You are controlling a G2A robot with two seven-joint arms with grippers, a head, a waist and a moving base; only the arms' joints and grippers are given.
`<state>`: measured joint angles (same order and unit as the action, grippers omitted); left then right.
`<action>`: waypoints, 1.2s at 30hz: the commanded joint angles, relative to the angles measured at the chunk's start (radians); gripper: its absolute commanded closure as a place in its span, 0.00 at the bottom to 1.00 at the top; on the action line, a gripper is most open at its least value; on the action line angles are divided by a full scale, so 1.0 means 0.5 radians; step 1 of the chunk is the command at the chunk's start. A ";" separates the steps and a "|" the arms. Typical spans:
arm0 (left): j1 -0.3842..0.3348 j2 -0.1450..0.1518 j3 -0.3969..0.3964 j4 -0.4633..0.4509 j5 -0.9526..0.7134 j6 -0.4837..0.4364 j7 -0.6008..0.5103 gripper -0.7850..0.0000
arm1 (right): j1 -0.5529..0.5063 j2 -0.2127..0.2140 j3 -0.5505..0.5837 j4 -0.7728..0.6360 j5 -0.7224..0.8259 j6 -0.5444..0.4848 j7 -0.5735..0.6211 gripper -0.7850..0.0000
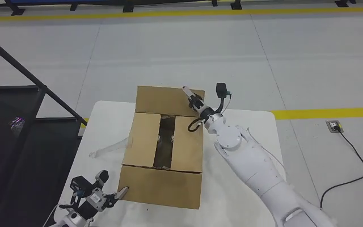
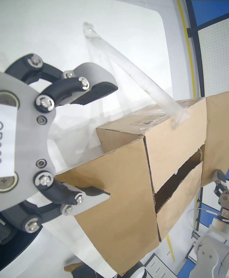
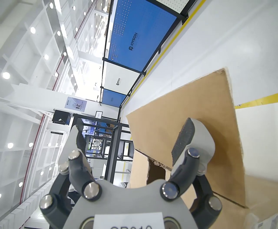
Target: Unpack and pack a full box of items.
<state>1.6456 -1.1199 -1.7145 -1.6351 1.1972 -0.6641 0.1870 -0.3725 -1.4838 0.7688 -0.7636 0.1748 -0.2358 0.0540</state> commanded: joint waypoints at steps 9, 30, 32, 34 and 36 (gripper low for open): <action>-0.019 0.005 0.041 0.032 0.045 0.005 -0.018 0.00 | 0.163 -0.162 -0.116 0.378 -0.040 0.093 0.038 0.00; 0.217 0.013 -0.169 -0.183 -0.015 0.183 0.235 0.00 | 0.006 -0.168 0.028 0.009 0.046 -0.234 0.836 0.00; 0.219 0.012 -0.192 -0.173 -0.054 0.202 0.229 0.00 | -0.024 -0.155 0.031 -0.061 0.002 -0.135 0.934 0.00; 0.218 0.013 -0.206 -0.163 -0.070 0.200 0.222 0.00 | -0.044 -0.146 0.029 -0.114 -0.055 -0.023 0.973 0.00; 0.221 0.014 -0.216 -0.152 -0.077 0.191 0.226 0.00 | -0.060 -0.142 0.035 -0.130 -0.077 0.081 1.003 0.00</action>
<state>1.7552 -1.1131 -1.8201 -1.7145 1.1604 -0.5654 0.2981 -0.3996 -1.5556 0.7846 -0.8263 0.1433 -0.2282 0.5508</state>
